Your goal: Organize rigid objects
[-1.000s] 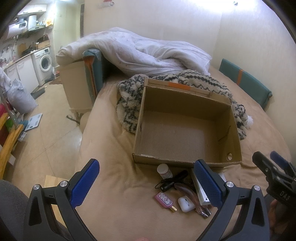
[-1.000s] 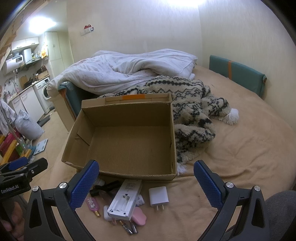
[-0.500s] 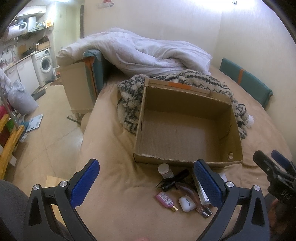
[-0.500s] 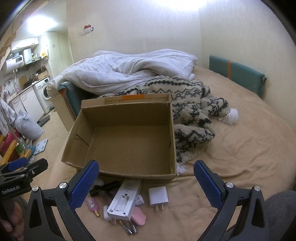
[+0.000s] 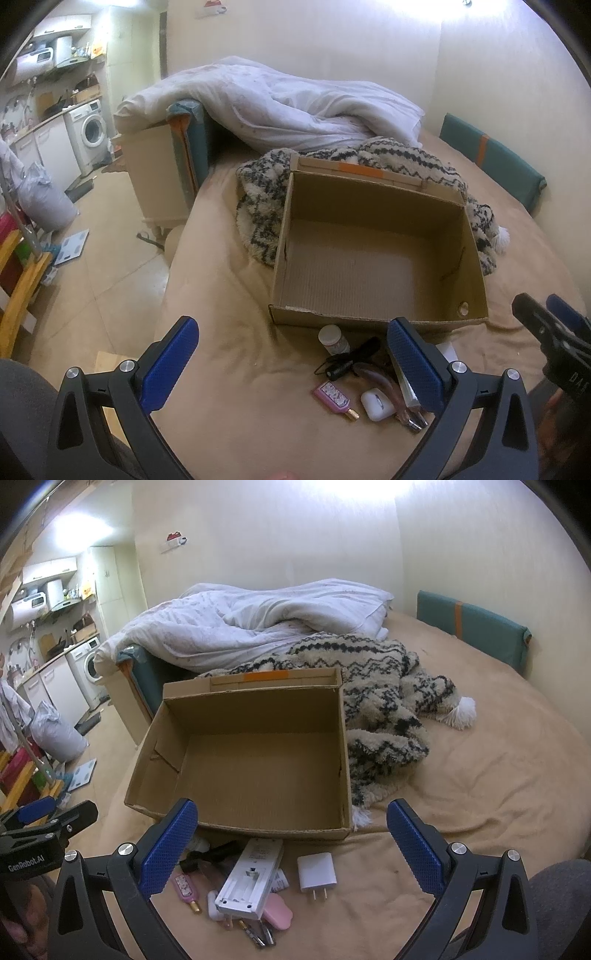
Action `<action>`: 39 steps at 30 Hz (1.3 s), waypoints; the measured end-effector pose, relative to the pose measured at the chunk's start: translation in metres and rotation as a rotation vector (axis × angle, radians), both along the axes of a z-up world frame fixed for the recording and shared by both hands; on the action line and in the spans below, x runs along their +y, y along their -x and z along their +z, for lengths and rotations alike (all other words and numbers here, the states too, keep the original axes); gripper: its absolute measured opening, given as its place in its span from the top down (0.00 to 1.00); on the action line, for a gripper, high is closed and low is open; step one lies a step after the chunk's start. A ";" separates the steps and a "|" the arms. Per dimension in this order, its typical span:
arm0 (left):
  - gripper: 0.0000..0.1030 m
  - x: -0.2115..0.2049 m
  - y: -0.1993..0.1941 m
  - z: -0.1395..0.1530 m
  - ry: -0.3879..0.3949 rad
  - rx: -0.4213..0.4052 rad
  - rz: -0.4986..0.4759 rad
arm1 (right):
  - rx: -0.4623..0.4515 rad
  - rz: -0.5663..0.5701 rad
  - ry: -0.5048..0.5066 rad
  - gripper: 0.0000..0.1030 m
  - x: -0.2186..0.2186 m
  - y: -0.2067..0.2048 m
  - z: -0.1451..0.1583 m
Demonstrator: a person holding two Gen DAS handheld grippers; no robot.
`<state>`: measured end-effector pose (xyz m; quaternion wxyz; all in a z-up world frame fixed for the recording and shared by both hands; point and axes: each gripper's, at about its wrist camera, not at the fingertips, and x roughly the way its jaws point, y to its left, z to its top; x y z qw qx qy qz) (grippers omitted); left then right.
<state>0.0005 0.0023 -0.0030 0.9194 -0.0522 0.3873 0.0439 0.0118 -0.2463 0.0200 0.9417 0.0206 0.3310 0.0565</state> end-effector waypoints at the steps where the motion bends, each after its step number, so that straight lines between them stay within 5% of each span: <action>1: 0.01 0.000 0.000 0.000 -0.001 0.000 0.000 | 0.000 0.000 0.001 0.00 0.000 0.000 0.000; 39: 0.01 -0.002 -0.007 0.008 0.014 0.008 -0.024 | 0.047 0.005 -0.044 0.00 -0.005 -0.002 -0.002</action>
